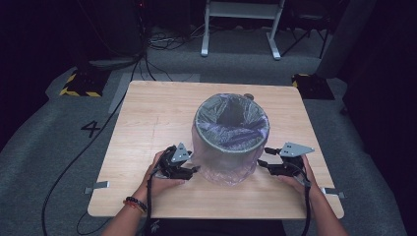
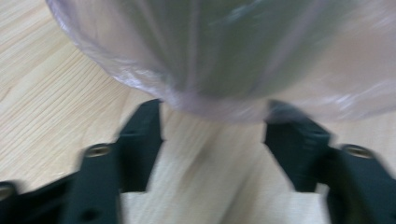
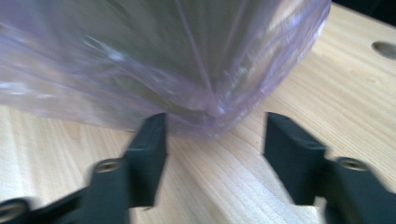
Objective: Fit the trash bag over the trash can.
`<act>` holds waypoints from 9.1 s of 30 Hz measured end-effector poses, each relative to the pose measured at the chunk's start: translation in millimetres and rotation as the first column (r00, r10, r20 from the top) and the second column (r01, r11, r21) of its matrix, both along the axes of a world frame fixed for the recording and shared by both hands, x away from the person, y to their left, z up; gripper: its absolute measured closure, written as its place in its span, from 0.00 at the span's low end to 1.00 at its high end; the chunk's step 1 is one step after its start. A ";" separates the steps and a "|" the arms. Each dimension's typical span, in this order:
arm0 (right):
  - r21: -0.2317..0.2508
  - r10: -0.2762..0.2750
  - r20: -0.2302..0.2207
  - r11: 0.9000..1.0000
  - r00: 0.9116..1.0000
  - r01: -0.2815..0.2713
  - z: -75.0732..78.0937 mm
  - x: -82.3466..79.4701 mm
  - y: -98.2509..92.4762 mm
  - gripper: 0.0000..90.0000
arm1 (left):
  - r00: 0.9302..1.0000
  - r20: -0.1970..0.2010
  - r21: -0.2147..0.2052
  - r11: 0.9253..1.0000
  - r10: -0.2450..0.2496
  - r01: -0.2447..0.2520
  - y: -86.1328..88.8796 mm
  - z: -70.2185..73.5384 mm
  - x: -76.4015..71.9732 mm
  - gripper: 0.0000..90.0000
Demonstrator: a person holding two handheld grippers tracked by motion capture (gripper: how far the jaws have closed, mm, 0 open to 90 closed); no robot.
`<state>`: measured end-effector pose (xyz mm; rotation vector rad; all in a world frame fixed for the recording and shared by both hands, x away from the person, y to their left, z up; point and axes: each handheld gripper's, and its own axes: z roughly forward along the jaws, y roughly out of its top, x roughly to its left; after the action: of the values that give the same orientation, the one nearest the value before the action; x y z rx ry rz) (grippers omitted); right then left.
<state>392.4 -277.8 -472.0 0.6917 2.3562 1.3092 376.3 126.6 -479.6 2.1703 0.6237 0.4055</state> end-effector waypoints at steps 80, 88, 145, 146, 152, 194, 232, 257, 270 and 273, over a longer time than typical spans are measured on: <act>0.071 -0.061 -0.082 0.995 0.995 0.067 -11.3 8.3 -21.9 0.32 | 0.993 -0.080 -0.087 0.992 0.084 -0.091 32.6 -0.8 4.8 0.18; 0.053 -0.073 -0.032 0.996 0.997 0.075 2.1 3.4 -16.5 0.30 | 0.999 0.023 -0.114 0.993 0.045 -0.042 24.0 24.4 -10.8 0.18; 0.070 -0.114 0.095 0.992 0.989 0.108 60.3 -23.8 -57.9 0.21 | 0.997 -0.072 0.101 0.994 0.038 -0.031 28.5 -19.3 -11.5 0.21; 0.076 -0.108 0.103 0.992 0.989 0.100 64.5 -24.1 -56.6 0.22 | 0.996 -0.078 0.103 0.994 0.040 -0.032 29.3 -19.5 -11.8 0.21; 0.104 -0.088 0.142 0.992 0.986 0.073 86.3 -24.0 -49.1 0.22 | 0.993 -0.105 0.066 0.997 0.045 -0.038 34.0 -23.1 -11.8 0.18; 0.195 -0.121 0.200 0.977 0.972 0.082 139.5 3.3 -12.1 0.21 | 0.990 -0.139 0.057 0.998 0.036 -0.028 33.8 -24.1 -8.5 0.15; 0.118 -0.075 0.147 0.991 0.986 0.057 151.5 33.8 46.2 0.18 | 0.990 -0.139 0.057 0.998 0.035 -0.027 33.8 -24.1 -8.5 0.15; -0.009 0.004 0.102 1.000 0.995 -0.003 147.2 38.9 85.8 0.18 | 0.990 -0.139 0.058 0.998 0.032 -0.024 34.1 -24.0 -8.3 0.15; -0.070 -0.030 0.055 0.997 0.998 0.034 148.9 49.7 98.6 0.19 | 0.990 -0.139 0.057 0.998 0.032 -0.024 34.0 -24.1 -8.3 0.15; -0.102 -0.028 0.044 0.994 0.999 0.032 147.4 51.4 102.6 0.19 | 0.990 -0.139 0.058 0.998 0.031 -0.023 34.1 -24.0 -8.2 0.15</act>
<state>443.8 -175.2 -324.6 0.6595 2.3514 1.1699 368.0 160.8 -503.6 2.2606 0.7271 0.2897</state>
